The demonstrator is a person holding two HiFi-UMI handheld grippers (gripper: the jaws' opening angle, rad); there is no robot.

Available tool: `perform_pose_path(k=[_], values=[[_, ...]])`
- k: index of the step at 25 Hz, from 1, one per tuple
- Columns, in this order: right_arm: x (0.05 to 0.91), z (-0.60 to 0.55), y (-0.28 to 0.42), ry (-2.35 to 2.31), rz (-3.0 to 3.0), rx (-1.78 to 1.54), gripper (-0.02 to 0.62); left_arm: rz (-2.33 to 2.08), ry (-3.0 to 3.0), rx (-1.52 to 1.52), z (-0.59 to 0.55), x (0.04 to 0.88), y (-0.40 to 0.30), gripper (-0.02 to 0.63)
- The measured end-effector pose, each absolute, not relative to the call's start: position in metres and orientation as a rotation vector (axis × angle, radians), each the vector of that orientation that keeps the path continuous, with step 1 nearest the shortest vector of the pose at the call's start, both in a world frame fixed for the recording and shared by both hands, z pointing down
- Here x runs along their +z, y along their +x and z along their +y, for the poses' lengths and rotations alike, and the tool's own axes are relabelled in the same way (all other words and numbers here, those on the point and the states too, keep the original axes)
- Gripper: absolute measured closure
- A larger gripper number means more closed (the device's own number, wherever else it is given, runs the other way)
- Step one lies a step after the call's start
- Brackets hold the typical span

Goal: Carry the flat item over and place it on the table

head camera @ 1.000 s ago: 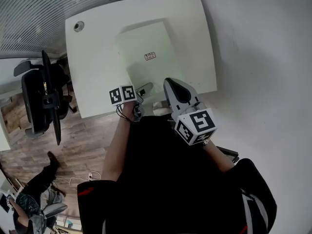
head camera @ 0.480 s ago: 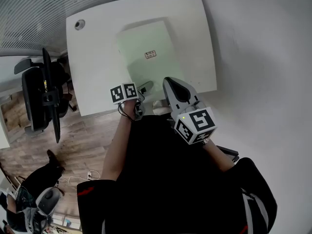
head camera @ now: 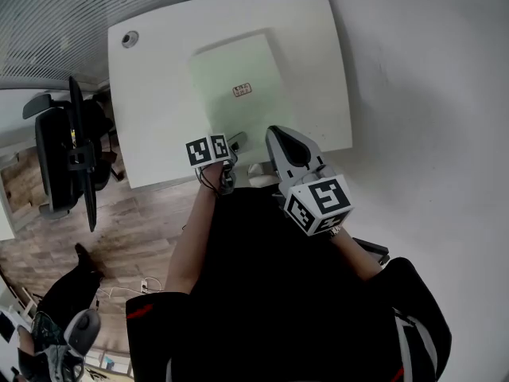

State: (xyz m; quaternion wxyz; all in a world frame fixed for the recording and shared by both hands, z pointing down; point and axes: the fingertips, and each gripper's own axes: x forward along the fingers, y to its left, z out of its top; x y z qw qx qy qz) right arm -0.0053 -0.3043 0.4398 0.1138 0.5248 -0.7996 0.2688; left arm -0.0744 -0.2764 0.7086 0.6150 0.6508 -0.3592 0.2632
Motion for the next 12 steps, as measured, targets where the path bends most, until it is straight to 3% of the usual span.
perform_pose_path(k=[12], values=[[0.435,-0.295,-0.003,1.526,-2.365,0.794,0.594,-0.932,1.534,0.613,-0.277,0.697,-0.08,0.215]])
